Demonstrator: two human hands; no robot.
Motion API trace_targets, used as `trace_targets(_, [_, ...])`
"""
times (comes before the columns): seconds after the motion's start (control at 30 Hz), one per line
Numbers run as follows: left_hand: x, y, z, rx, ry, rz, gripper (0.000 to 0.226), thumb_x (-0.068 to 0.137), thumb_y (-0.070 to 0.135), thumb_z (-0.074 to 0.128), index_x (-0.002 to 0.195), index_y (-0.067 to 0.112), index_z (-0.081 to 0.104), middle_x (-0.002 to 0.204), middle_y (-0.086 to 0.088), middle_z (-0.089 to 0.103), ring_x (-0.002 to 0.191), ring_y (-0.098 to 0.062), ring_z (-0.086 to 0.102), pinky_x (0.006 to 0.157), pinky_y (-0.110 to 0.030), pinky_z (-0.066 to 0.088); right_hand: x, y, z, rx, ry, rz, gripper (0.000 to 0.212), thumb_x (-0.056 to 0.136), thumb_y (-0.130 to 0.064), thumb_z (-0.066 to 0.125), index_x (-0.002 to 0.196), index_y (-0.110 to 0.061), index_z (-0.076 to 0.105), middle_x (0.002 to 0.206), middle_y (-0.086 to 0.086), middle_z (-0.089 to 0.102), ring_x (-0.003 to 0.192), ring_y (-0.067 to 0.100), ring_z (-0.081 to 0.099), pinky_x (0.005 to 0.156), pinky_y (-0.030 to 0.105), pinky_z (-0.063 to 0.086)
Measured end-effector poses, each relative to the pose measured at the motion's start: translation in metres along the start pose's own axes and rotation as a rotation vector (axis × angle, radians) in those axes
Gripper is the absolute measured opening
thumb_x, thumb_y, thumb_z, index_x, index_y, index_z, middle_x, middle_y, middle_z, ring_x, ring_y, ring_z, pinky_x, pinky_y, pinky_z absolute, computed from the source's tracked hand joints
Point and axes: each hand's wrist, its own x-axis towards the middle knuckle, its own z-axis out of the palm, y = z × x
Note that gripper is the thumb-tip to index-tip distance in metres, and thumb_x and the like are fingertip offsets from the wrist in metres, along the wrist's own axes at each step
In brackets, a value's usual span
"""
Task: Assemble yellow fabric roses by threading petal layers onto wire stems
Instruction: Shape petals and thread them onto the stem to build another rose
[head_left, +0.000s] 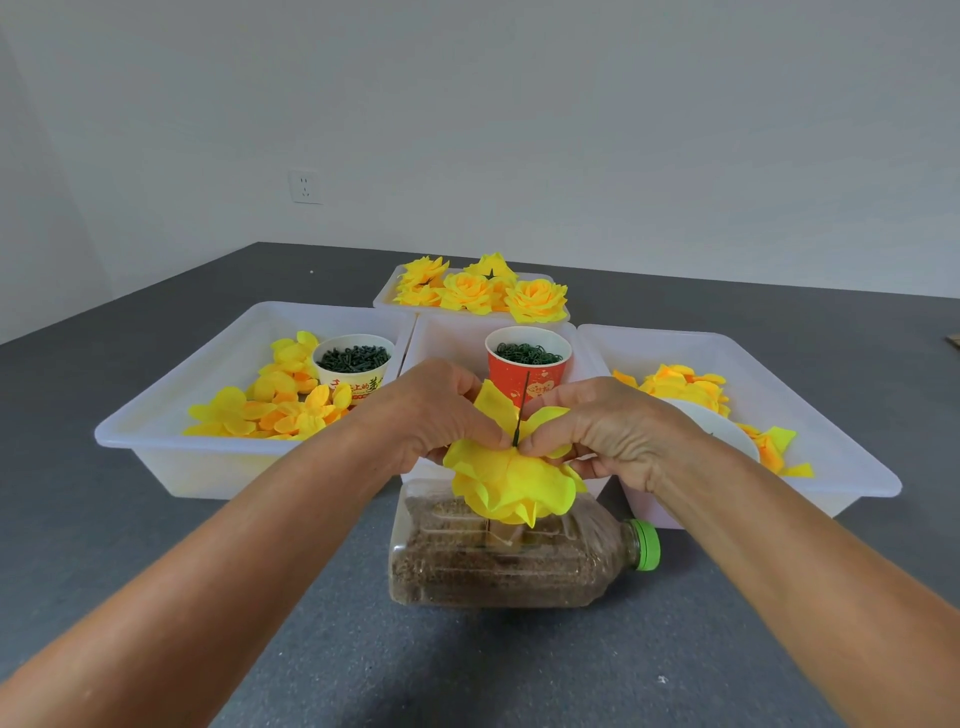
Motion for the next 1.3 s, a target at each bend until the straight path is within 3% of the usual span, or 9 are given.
trace_targets(0.13, [-0.002,-0.004,-0.002,0.021,0.028,-0.012,0.037,0.072,0.007,0.079,0.105,0.007,0.064,0.101,-0.014,0.07,0.093,-0.031,0.067,0.085,-0.045,0.054,-0.001,0.003,0.0,-0.016,0.017,-0.005,0.034,0.067,0.001,0.078,0.092,-0.019,0.066,0.082,0.004,0.063,0.071,0.014,0.056,0.064,0.026,0.044])
trace_targets(0.23, [-0.002,-0.008,-0.002,0.089,0.068,0.01,0.045,0.07,0.012,0.081,0.107,0.012,0.056,0.102,-0.013,0.066,0.09,-0.028,0.064,0.067,-0.036,0.054,-0.005,0.006,0.003,-0.026,0.069,-0.052,0.035,0.067,-0.002,0.079,0.093,-0.02,0.065,0.087,0.001,0.062,0.083,0.016,0.057,0.066,0.025,0.045])
trace_targets(0.33, [-0.001,-0.011,-0.002,0.192,0.152,0.169,0.05,0.066,0.014,0.084,0.106,0.021,0.054,0.092,-0.003,0.059,0.076,-0.014,0.057,0.058,-0.024,0.045,-0.008,0.009,0.007,-0.09,0.157,-0.206,0.041,0.064,-0.001,0.081,0.096,-0.019,0.064,0.09,-0.003,0.058,0.087,0.011,0.054,0.063,0.022,0.042])
trace_targets(0.43, [-0.005,-0.013,0.0,0.352,0.215,0.39,0.032,0.065,0.014,0.083,0.085,0.031,0.065,0.081,0.012,0.054,0.072,-0.004,0.05,0.06,-0.014,0.04,-0.012,0.012,0.011,-0.206,0.235,-0.365,0.035,0.062,-0.003,0.082,0.087,-0.022,0.067,0.097,-0.001,0.062,0.083,0.005,0.052,0.064,0.02,0.042])
trace_targets(0.63, [-0.006,-0.023,0.003,0.298,0.199,0.487,0.009,0.07,0.016,0.081,0.075,0.021,0.077,0.088,0.006,0.066,0.083,-0.01,0.06,0.073,-0.022,0.045,-0.013,0.021,0.016,-0.165,0.245,-0.416,0.02,0.072,-0.008,0.078,0.066,-0.024,0.069,0.091,0.003,0.07,0.094,0.017,0.062,0.084,0.031,0.051])
trace_targets(0.97, [-0.004,-0.037,0.007,0.19,0.19,0.579,0.01,0.066,0.015,0.083,0.073,0.012,0.076,0.076,0.009,0.067,0.078,-0.001,0.059,0.074,-0.012,0.044,-0.006,0.04,0.02,0.008,0.225,-0.496,0.011,0.072,-0.012,0.078,0.068,-0.021,0.072,0.092,-0.006,0.07,0.094,0.009,0.064,0.082,0.022,0.05])
trace_targets(1.07, [-0.002,-0.042,0.008,0.182,0.194,0.6,0.009,0.066,0.015,0.082,0.07,0.014,0.075,0.074,0.006,0.068,0.081,-0.006,0.059,0.077,-0.019,0.046,-0.005,0.047,0.024,0.011,0.258,-0.533,0.017,0.073,-0.014,0.078,0.065,-0.028,0.072,0.096,-0.008,0.07,0.098,0.007,0.064,0.088,0.032,0.051])
trace_targets(1.2, [0.001,-0.045,0.008,0.104,0.172,0.582,0.009,0.066,0.019,0.082,0.066,0.022,0.074,0.069,0.002,0.065,0.069,-0.01,0.058,0.07,-0.03,0.048,-0.004,0.052,0.027,0.088,0.252,-0.538,0.02,0.074,-0.013,0.077,0.065,-0.03,0.073,0.099,-0.006,0.071,0.101,0.009,0.063,0.094,0.044,0.049])
trace_targets(1.3, [0.001,-0.046,0.008,0.087,0.175,0.569,0.018,0.061,0.042,0.074,0.054,0.027,0.067,0.059,-0.002,0.057,0.056,-0.011,0.048,0.056,-0.031,0.041,-0.005,0.051,0.026,0.107,0.227,-0.512,0.019,0.075,-0.011,0.076,0.069,-0.029,0.073,0.101,-0.005,0.07,0.103,0.01,0.063,0.094,0.045,0.049])
